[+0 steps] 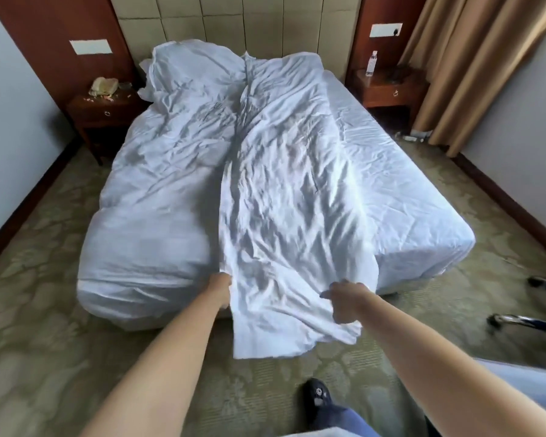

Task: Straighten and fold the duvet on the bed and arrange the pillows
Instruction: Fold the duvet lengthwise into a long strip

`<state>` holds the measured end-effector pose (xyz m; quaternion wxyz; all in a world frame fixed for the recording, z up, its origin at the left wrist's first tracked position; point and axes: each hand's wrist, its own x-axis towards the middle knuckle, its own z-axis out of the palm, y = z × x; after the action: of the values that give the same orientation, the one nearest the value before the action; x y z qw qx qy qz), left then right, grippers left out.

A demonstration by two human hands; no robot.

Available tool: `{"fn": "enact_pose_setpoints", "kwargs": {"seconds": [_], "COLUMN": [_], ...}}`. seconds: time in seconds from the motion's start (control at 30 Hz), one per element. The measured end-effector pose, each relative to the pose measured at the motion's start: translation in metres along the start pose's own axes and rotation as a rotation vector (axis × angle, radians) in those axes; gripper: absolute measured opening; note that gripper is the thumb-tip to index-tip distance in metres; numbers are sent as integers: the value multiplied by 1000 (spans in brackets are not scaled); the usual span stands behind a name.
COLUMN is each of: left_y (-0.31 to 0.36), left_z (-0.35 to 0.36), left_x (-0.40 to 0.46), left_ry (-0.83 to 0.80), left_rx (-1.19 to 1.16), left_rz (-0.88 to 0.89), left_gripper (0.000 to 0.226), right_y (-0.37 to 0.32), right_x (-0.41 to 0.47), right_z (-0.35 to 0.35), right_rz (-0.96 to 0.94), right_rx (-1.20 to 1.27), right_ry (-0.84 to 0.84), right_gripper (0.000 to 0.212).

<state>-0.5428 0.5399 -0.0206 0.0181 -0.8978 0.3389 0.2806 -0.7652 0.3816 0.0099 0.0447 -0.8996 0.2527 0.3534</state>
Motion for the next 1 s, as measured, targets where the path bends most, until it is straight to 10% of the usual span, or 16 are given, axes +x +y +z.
{"fn": "enact_pose_setpoints", "kwargs": {"seconds": [0.47,1.0], "left_y": [-41,-158], "left_z": [-58,-76], "left_x": [-34,48], "left_ry": [46,-36], "left_rx": [-56,-134], "left_rz": [75,51], "left_gripper": [55,52], "right_y": [-96,-204], "right_x": [19,139], "right_z": [-66,-145], "right_rz": [-192,-363], "right_rx": [23,11], "right_ry": [325,274], "right_gripper": [84,80]}}
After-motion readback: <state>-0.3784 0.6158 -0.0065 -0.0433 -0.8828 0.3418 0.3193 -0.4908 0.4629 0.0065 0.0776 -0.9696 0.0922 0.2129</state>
